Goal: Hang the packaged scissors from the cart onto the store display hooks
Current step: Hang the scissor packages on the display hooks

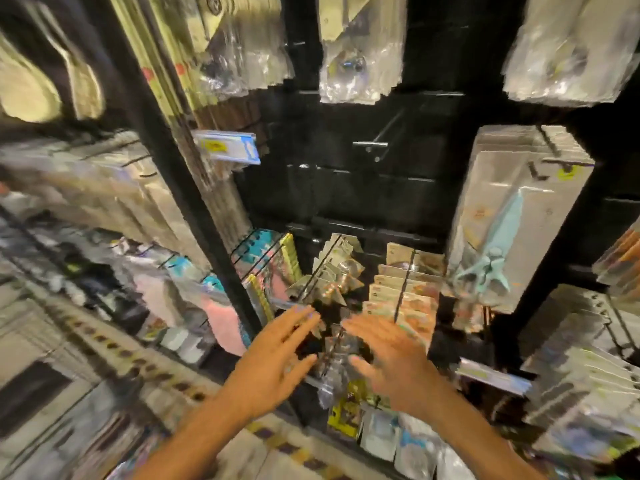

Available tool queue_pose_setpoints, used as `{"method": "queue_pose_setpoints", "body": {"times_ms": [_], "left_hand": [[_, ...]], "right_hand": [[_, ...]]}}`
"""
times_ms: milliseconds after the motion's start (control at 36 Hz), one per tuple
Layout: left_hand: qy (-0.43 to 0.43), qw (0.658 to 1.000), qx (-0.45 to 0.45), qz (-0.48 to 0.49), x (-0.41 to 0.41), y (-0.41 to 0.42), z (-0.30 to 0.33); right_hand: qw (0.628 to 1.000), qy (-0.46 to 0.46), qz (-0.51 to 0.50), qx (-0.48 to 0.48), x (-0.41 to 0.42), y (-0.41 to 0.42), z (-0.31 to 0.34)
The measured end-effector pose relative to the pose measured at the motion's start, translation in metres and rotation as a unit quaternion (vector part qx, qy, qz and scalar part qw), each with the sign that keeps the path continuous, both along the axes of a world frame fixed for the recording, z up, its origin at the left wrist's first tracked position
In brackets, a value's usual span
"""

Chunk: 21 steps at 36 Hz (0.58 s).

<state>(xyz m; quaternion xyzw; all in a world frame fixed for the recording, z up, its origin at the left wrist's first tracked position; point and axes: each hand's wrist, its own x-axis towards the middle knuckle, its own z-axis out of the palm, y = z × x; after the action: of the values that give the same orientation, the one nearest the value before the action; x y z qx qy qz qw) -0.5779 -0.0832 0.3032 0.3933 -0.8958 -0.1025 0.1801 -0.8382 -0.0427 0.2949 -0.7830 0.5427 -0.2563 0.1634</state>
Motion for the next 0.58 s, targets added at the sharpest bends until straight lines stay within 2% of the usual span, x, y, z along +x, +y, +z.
{"method": "queue_pose_setpoints", "body": {"times_ms": [111,250,333,583], "left_hand": [[-0.055,0.995,0.026,0.085,0.082,0.028,-0.03],[-0.067,0.98,0.072,0.175,0.181,0.082,-0.056],[-0.072,0.957,0.134,0.249,0.237,0.112,-0.073],[-0.065,0.907,0.161,0.383,0.396,0.204,-0.122]], "right_hand": [[0.992,0.046,0.107,0.047,0.064,-0.015,-0.021],[0.972,0.106,0.187,0.1,0.149,-0.015,-0.03],[0.956,0.14,0.232,0.117,0.196,-0.01,-0.037],[0.915,0.198,0.318,0.149,0.363,-0.008,-0.069]]}}
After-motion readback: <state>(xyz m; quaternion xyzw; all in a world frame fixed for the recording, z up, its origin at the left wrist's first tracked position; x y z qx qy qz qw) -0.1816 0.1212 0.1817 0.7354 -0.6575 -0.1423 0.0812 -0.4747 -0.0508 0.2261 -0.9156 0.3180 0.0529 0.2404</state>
